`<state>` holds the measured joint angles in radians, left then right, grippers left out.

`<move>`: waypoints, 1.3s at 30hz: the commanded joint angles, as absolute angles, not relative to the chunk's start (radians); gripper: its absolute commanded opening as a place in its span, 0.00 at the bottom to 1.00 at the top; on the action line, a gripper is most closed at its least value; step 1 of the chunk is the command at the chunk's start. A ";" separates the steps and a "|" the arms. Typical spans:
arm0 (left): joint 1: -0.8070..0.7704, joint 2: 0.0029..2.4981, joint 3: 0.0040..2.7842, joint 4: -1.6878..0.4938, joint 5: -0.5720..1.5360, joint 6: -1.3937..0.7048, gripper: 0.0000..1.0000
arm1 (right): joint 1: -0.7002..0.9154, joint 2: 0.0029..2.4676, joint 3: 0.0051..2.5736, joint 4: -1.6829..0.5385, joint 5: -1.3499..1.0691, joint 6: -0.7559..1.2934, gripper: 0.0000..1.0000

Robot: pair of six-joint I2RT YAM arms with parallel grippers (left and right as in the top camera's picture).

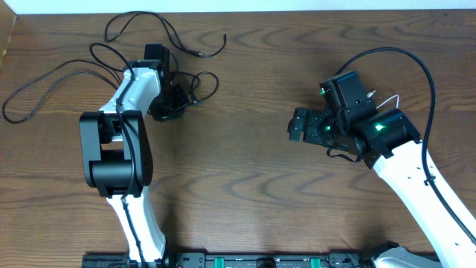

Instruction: Untangle cables

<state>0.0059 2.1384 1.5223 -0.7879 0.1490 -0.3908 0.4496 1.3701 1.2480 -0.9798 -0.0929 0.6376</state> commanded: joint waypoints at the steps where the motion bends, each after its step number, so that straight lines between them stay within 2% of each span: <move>1: 0.010 2.143 1.523 -0.812 0.125 -0.375 0.08 | 0.453 1.375 1.247 -0.983 -0.072 0.620 0.99; 8: 0.010 2.015 1.539 -0.840 0.226 -0.376 0.08 | 0.453 1.375 1.247 -0.984 -0.013 0.620 0.99; 16: -0.002 1.722 1.538 -0.894 0.311 -0.375 0.08 | 0.423 1.375 1.247 -1.021 0.104 0.678 0.99; 17: -0.005 1.691 1.538 -0.904 0.310 -0.375 0.15 | 0.406 1.375 1.247 -1.028 0.117 0.701 0.99; 19: -0.014 1.638 1.538 -0.925 0.310 -0.376 0.51 | 0.360 1.375 1.247 -1.034 0.129 0.725 0.99; 21: -0.023 1.600 1.538 -0.949 0.310 -0.376 0.72 | 0.297 1.375 1.247 -1.033 0.133 0.724 0.99; 22: -0.028 1.586 1.538 -0.963 0.310 -0.376 0.87 | 0.266 1.375 1.247 -1.032 0.142 0.724 0.99; 23: -0.032 1.578 1.538 -0.976 0.310 -0.376 0.90 | 0.236 1.375 1.247 -1.032 0.161 0.724 0.99; 29: -0.060 1.576 1.528 -1.131 0.315 -0.356 0.91 | 0.081 1.375 1.247 -1.022 0.226 0.724 0.99; 35: -0.148 1.576 1.527 -1.170 0.543 -0.106 0.92 | 0.044 1.393 1.247 -0.982 0.313 0.724 0.99; 39: -0.247 1.576 1.527 -1.162 0.518 -0.101 0.92 | 0.024 1.427 1.247 -0.949 0.342 0.725 0.99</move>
